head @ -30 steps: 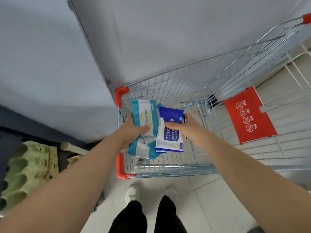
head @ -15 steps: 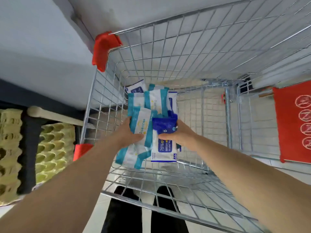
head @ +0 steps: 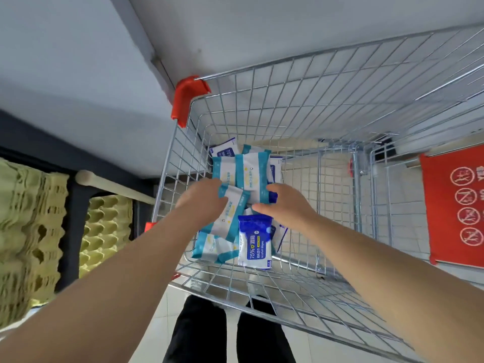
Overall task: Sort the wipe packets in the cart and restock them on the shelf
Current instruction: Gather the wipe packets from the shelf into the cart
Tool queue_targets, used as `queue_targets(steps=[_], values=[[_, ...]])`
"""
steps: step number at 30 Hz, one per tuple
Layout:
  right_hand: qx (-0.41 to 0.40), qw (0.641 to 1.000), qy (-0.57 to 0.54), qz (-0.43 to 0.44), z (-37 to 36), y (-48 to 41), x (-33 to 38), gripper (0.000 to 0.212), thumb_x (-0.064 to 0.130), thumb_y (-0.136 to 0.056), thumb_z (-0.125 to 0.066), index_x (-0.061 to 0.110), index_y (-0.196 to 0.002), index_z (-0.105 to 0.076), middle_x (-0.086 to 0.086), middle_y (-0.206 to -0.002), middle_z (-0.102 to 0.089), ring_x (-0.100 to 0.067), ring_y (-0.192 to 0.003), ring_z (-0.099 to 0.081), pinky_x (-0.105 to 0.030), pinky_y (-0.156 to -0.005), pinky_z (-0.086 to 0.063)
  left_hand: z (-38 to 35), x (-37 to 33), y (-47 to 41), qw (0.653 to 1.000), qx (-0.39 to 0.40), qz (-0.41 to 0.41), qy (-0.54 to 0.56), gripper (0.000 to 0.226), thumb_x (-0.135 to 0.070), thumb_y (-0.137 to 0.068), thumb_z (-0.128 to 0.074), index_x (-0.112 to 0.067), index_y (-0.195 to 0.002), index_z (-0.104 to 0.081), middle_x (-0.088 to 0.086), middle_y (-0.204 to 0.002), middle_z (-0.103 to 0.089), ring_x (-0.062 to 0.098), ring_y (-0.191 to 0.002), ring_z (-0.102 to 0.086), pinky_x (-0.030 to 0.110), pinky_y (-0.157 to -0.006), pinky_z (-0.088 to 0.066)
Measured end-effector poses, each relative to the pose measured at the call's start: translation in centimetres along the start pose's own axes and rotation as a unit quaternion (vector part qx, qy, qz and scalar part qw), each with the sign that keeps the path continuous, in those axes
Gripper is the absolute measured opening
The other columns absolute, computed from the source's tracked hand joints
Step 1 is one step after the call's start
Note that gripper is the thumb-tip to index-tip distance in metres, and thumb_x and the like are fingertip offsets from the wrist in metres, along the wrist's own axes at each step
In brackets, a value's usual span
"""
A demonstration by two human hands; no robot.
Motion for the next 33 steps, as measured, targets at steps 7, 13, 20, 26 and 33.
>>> queue_targets(steps=[7, 13, 20, 26, 33], values=[[-0.138, 0.980, 0.054, 0.136, 9.7, 7.1, 11.1, 0.055, 0.043, -0.090, -0.058, 0.018, -0.138, -0.049, 0.000, -0.139, -0.052, -0.018, -0.128, -0.048, -0.034, -0.107, -0.037, 12.6, -4.0, 8.0, 0.990, -0.126, -0.038, -0.049, 0.029, -0.031, -0.095, -0.045, -0.027, -0.122, -0.056, 0.002, -0.121, -0.059, 0.024, -0.106, -0.058, 0.035, -0.083, -0.048], [-0.227, 0.913, 0.168, 0.294, 16.4, 17.7, 23.8, 0.046, 0.041, -0.093, -0.055, 0.014, -0.130, -0.056, -0.003, -0.132, -0.059, -0.021, -0.122, -0.051, -0.030, -0.106, -0.033, 24.6, -4.8, 19.3, 0.955, -0.284, -0.055, -0.060, 0.034, -0.039, -0.098, -0.040, -0.027, -0.124, -0.058, -0.001, -0.124, -0.059, 0.023, -0.110, -0.056, 0.038, -0.091, -0.047], [-0.281, 0.823, 0.185, 0.459, 17.9, 29.1, 38.9, 0.043, 0.037, -0.092, -0.058, 0.011, -0.126, -0.060, -0.006, -0.117, -0.066, -0.028, -0.109, -0.056, -0.032, -0.093, -0.038, 35.0, 0.2, 34.1, 0.888, -0.458, -0.024, -0.013, 0.037, -0.040, -0.097, -0.044, -0.028, -0.130, -0.055, -0.008, -0.125, -0.060, 0.018, -0.112, -0.056, 0.032, -0.091, -0.044], [-0.266, 0.761, 0.182, 0.563, 13.0, 37.0, 50.6, 0.038, 0.035, -0.093, -0.057, 0.010, -0.121, -0.061, -0.006, -0.116, -0.067, -0.026, -0.110, -0.056, -0.030, -0.093, -0.040, 40.8, 7.8, 45.1, 0.825, -0.565, 0.029, 0.002, 0.036, -0.041, -0.095, -0.048, -0.027, -0.128, -0.057, -0.010, -0.121, -0.061, 0.016, -0.110, -0.055, 0.030, -0.087, -0.040], [-0.243, 0.702, 0.170, 0.648, 2.6, 45.4, 63.3, 0.043, 0.034, -0.095, -0.055, 0.014, -0.133, -0.055, -0.001, -0.125, -0.064, -0.020, -0.115, -0.053, -0.025, -0.099, -0.033, 44.0, 21.6, 56.2, 0.782, -0.612, 0.115, 0.006, 0.037, -0.044, -0.095, -0.047, -0.030, -0.128, -0.056, -0.009, -0.123, -0.060, 0.018, -0.108, -0.057, 0.031, -0.085, -0.042]])
Point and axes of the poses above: each hand's wrist, its own y-axis away from the middle knuckle, its own z-axis out of the back of the hand, x = y × z, the point moved 7 cm from there along -y, towards the middle knuckle
